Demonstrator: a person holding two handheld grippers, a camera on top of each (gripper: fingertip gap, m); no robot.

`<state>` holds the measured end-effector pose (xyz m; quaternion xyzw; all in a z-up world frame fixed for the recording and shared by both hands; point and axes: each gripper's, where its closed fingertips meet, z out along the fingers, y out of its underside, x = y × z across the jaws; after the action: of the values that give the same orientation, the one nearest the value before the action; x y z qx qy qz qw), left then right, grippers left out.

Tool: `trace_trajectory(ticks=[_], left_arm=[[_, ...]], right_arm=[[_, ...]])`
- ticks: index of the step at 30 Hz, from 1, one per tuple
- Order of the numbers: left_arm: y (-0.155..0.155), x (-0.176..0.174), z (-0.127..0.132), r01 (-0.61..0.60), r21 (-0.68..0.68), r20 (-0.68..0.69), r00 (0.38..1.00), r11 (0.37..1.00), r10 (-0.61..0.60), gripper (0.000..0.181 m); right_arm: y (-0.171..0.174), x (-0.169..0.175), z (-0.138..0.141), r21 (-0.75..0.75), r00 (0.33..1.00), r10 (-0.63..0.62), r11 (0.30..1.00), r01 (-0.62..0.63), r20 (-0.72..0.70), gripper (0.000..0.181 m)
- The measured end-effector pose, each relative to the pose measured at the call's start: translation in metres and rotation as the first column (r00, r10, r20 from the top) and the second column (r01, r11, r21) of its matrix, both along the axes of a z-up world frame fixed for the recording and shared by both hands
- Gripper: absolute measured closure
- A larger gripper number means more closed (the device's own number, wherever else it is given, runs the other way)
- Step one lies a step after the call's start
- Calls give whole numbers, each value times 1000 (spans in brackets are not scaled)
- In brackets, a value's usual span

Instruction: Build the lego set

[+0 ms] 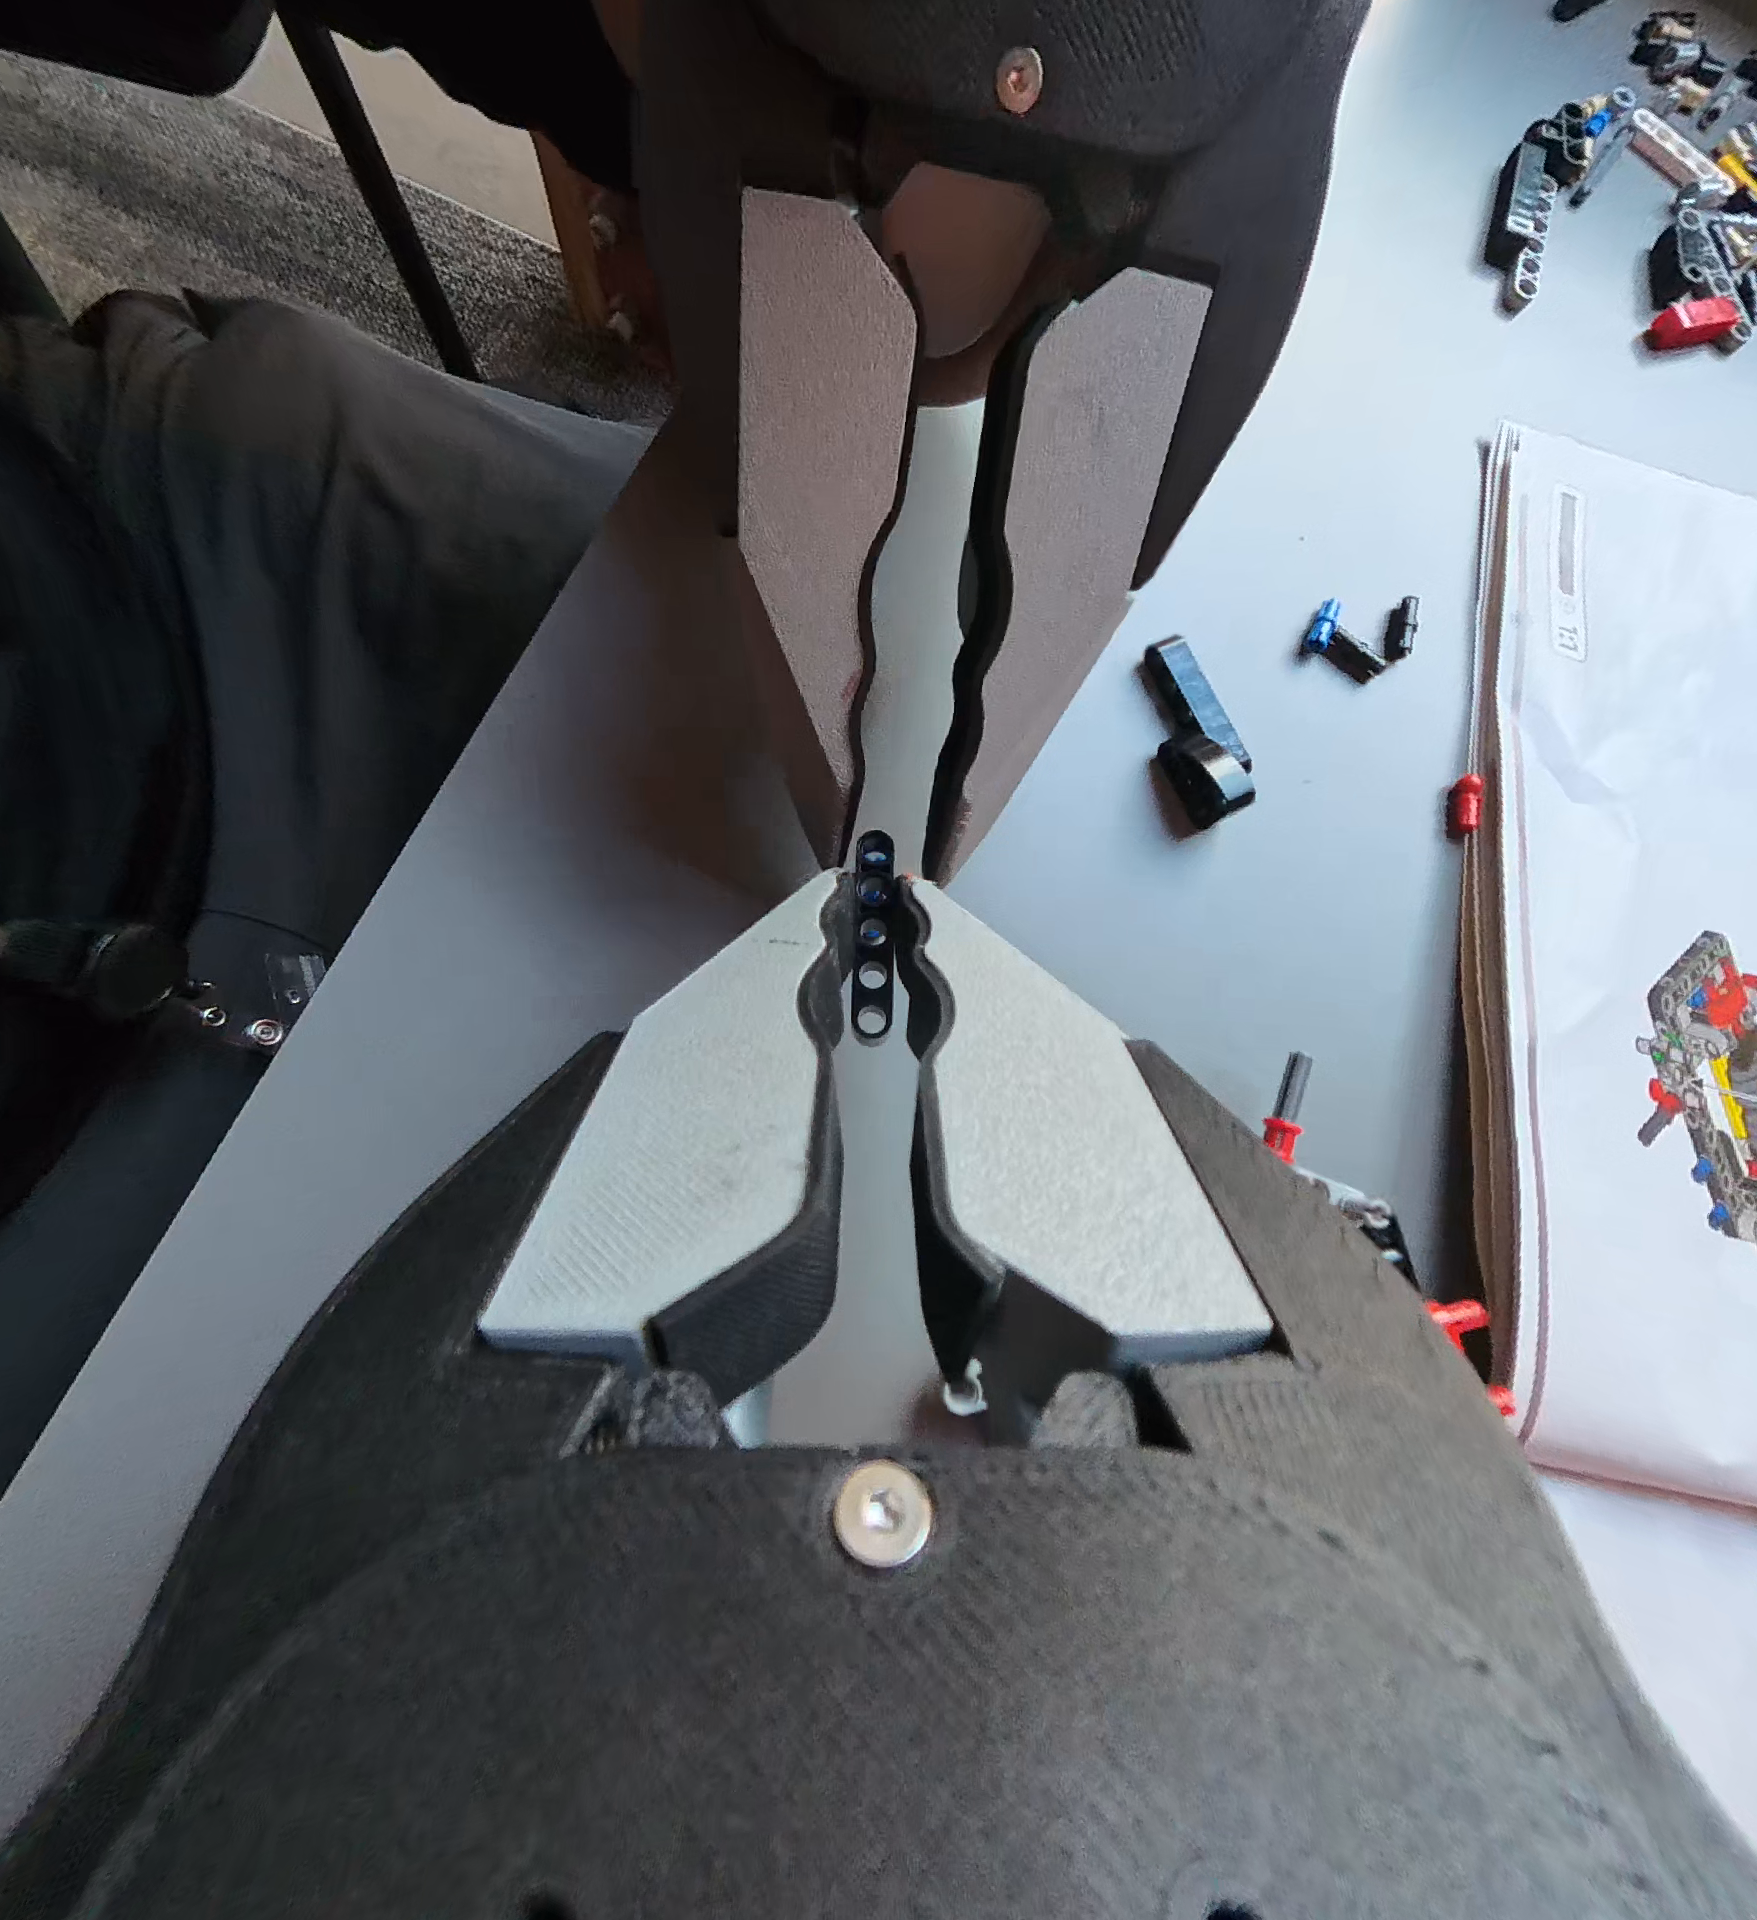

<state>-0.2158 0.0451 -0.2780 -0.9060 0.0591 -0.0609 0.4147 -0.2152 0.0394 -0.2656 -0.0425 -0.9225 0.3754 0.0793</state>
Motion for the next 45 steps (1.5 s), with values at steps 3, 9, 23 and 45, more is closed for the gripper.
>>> trace_trajectory(ticks=[3, 9, 23, 45], left_arm=[[1, 1, 4, -5, 8, -29, 1000, 1000, 6, 169], [2, 4, 5, 0, 8, -72, 997, 1000, 1, 176], [3, 1, 4, -9, 1, -91, 996, 1000, 9, 176], [1, 2, 7, -10, 27, -57, 998, 1000, 11, 174]], right_arm=[[-2, 0, -2, 8, 1000, 9, 1000, -9, -5, 176], [-1, 1, -4, 14, 1000, 8, 1000, -8, 1, 176], [0, -2, -5, -20, 1000, -9, 1000, 9, 19, 176], [0, -2, -3, -49, 999, -50, 998, 49, -14, 176]])
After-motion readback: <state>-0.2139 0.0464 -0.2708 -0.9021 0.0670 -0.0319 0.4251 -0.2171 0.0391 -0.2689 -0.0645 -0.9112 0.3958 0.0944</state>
